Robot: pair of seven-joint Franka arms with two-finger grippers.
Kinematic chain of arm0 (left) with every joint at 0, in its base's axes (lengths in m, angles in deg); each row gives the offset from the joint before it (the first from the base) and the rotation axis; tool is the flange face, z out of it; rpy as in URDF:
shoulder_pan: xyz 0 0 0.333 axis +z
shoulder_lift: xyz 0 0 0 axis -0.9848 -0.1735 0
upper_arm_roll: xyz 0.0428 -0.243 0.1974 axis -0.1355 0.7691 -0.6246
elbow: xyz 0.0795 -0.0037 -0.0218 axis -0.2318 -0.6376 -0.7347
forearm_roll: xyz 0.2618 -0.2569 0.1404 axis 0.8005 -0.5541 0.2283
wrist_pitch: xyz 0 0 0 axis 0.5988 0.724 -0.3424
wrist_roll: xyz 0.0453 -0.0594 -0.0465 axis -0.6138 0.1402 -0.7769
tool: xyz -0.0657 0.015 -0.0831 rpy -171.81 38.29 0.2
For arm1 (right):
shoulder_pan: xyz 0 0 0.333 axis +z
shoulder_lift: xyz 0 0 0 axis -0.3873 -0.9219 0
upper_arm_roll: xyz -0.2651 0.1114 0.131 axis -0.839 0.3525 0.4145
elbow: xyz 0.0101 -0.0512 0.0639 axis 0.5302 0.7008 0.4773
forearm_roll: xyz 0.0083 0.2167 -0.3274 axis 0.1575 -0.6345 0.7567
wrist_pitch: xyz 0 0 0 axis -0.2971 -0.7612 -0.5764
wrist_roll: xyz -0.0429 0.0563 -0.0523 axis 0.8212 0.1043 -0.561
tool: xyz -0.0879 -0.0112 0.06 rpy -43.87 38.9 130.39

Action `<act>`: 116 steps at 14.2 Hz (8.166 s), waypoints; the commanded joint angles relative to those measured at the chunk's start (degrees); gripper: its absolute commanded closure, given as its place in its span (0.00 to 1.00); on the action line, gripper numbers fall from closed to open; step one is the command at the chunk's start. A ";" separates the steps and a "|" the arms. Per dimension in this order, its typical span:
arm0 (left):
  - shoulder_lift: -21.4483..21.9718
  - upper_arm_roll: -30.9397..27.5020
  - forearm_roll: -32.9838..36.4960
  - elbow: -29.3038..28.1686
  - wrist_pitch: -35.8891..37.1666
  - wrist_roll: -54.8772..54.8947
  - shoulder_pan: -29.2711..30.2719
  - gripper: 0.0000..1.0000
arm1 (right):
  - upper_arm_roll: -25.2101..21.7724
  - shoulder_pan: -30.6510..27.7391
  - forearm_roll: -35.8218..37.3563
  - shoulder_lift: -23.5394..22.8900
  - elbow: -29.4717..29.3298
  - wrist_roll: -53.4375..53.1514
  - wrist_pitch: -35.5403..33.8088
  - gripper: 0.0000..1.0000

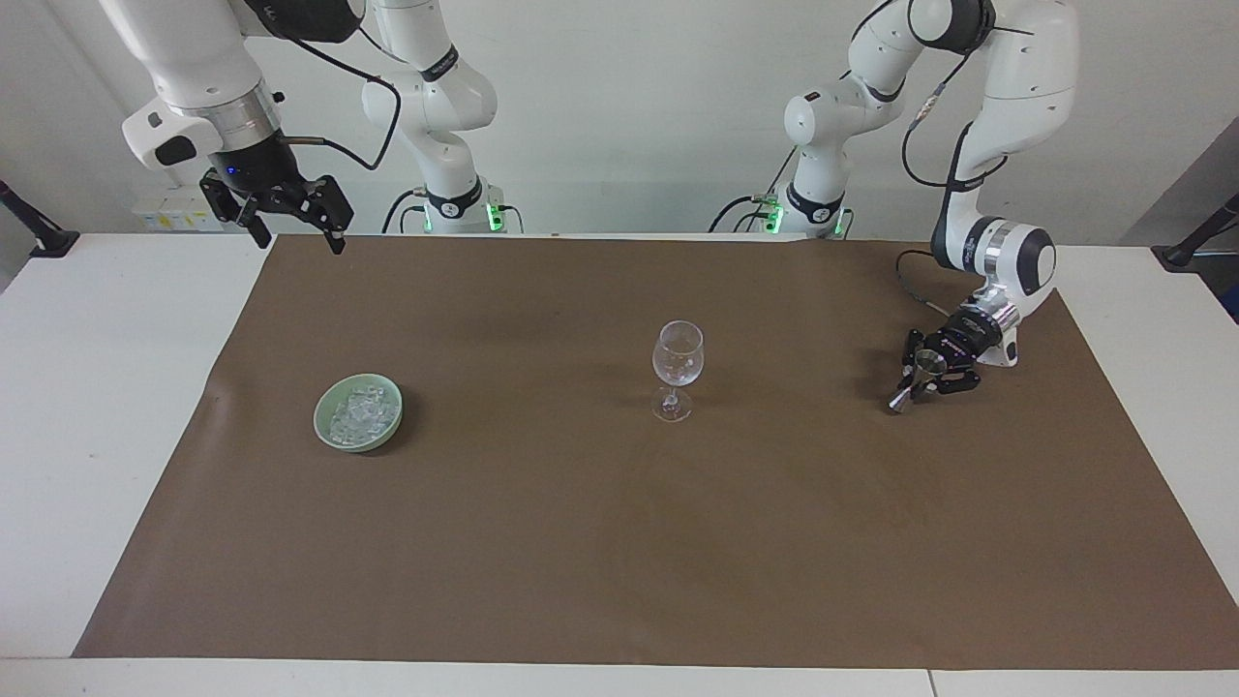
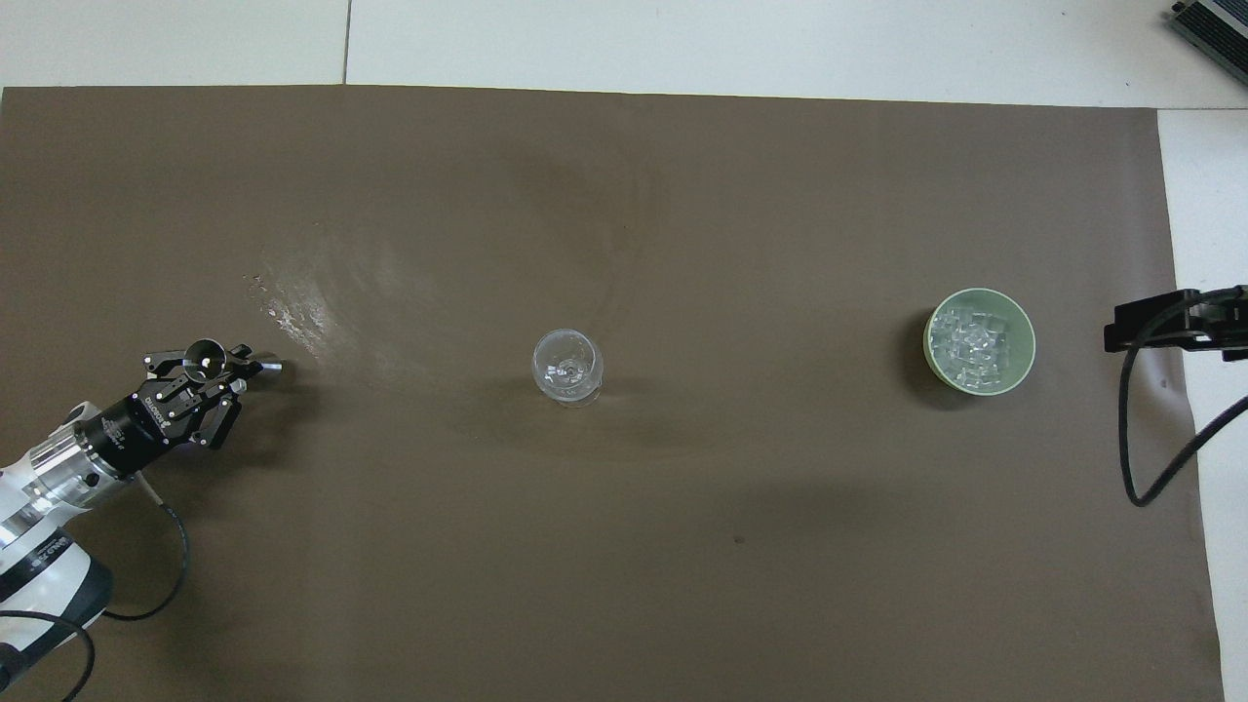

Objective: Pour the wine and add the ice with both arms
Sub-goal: 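Lift the silver jigger with the left gripper off the table, then carry the jigger with the left gripper over the clear glass, then tilt the jigger with the left gripper to pour into the glass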

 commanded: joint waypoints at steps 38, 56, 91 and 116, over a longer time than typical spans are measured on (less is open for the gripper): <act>22.63 5.56 -0.43 3.87 -25.71 -22.67 -31.03 1.00 | 0.15 -0.24 -0.19 1.13 1.09 1.37 -0.37 0.00; 20.96 20.77 0.27 6.42 -65.09 -11.35 -37.54 1.00 | 0.15 -0.24 -0.10 1.13 1.09 1.37 -0.37 0.00; 13.40 21.13 0.36 14.16 -97.97 27.04 -48.88 1.00 | 0.15 -0.24 -0.19 1.13 1.09 1.37 -0.37 0.00; 11.90 21.21 1.77 16.53 -101.40 46.85 -50.46 1.00 | 0.15 -0.24 -0.10 1.13 1.09 1.37 -0.37 0.00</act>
